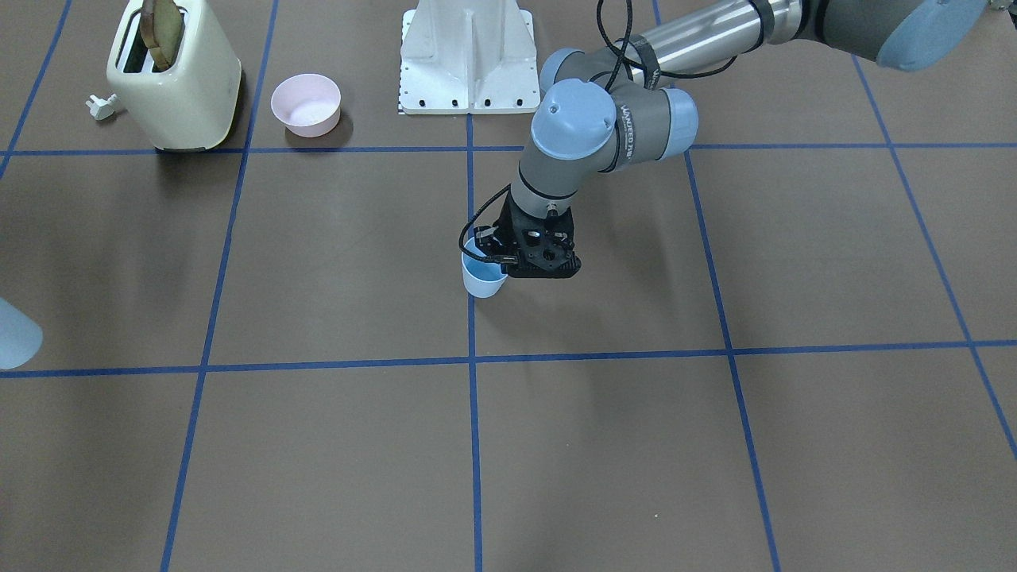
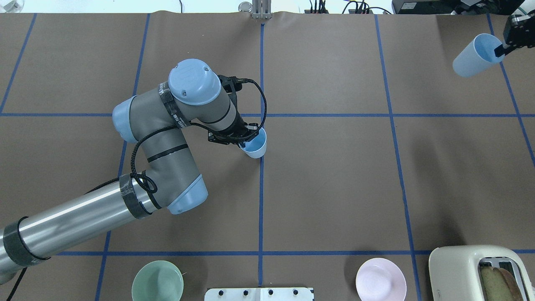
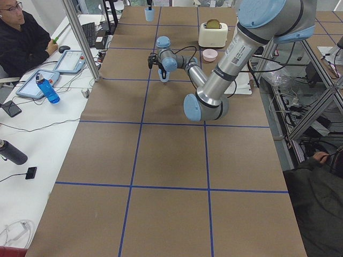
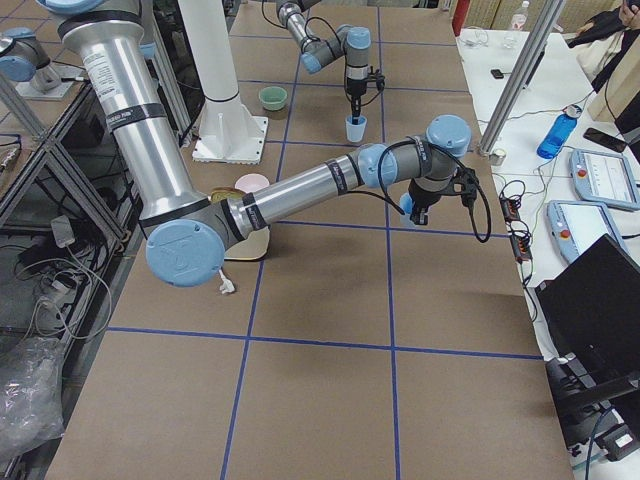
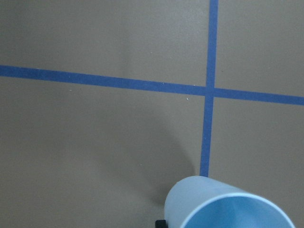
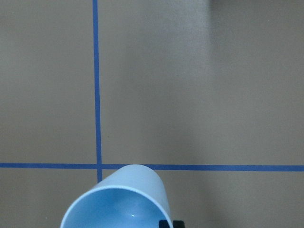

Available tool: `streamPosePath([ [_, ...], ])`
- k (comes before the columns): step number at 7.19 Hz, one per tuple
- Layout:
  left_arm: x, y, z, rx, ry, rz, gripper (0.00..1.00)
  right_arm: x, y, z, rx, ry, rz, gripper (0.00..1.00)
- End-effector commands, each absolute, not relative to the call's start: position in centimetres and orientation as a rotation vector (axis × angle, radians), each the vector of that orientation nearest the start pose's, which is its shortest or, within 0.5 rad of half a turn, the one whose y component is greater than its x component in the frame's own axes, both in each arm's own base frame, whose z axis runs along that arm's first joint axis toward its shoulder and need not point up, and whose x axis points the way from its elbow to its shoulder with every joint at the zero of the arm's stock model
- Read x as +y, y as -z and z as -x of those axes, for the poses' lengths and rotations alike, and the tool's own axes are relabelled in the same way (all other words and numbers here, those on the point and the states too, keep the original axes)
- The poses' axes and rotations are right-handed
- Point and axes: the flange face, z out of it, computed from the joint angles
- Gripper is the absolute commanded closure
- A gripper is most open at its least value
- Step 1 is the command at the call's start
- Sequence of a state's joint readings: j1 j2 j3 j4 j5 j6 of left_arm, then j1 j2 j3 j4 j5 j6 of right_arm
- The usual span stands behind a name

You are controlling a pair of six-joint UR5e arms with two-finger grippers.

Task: Stack blue cups with both arms
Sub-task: 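Lower the cup at center with left gripper while right gripper grasps the other cup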

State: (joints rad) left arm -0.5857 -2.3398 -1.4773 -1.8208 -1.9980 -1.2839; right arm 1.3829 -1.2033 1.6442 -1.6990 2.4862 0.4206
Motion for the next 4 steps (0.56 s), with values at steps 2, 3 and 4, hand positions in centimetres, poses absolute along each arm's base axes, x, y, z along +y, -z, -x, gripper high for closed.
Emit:
streamPosePath([
  [2,-47.5,-19.7,-56.7,0.991,0.072,-0.021,1.0,-63.3,-38.4,8.3,-0.965,-0.104,0.007,1.0],
  [3,-47.2,-19.7,-57.0,0.991,0.073,-0.017,1.0,-63.4,-37.9,8.8,-0.967,-0.112,0.012,1.0],
  [4,-46.9,-19.8,-57.3,0.985,0.076,-0.028,1.0,-63.4,-37.9,8.9,-0.966,-0.114,0.014,1.0],
])
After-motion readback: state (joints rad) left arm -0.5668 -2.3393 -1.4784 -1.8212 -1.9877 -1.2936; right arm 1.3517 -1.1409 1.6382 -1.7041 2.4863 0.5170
